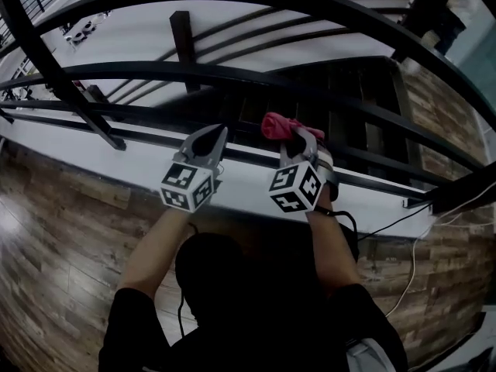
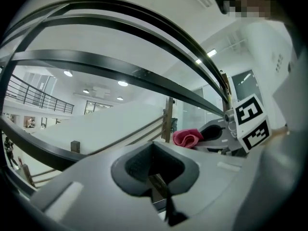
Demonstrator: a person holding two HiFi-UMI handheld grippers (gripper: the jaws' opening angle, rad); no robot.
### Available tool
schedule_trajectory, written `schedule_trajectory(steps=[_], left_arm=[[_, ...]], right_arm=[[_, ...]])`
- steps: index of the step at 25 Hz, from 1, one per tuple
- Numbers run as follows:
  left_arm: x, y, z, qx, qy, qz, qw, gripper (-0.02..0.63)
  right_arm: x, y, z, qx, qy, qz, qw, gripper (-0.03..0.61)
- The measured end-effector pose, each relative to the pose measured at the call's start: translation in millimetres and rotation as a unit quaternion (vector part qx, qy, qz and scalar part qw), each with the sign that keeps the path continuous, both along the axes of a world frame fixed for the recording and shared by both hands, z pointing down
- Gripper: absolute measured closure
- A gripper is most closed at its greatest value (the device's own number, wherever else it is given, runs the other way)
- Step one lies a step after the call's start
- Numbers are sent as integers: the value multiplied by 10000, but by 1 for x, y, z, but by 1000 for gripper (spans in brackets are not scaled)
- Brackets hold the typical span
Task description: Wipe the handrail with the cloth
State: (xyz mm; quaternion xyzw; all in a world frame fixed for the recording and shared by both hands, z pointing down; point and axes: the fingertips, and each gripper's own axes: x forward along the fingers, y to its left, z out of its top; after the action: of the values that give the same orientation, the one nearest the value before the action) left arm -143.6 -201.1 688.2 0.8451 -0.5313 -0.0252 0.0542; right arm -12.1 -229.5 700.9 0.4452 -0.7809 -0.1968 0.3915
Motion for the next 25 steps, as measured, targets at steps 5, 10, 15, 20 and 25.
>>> schedule_trajectory(steps=[5, 10, 15, 20, 25], left_arm=[[-32, 4, 12, -29, -18, -216, 9998, 614], [-60, 13, 11, 62, -134, -327, 9994, 614], [-95, 21, 18, 33, -10, -516, 9987, 614], [-119, 29, 31, -129, 99, -717, 9973, 614], [-141, 29, 31, -133, 78, -888, 9959, 614]], right_arm=[[-29, 2, 6, 9, 73, -112, 9999, 540], [-69, 5, 6, 48, 166, -296, 9994, 540], [-103, 5, 7, 81, 227, -473, 9986, 540], [-125, 8, 9, 14, 288, -638, 9975, 540], [-153, 8, 6, 65, 336, -731, 9967, 540]])
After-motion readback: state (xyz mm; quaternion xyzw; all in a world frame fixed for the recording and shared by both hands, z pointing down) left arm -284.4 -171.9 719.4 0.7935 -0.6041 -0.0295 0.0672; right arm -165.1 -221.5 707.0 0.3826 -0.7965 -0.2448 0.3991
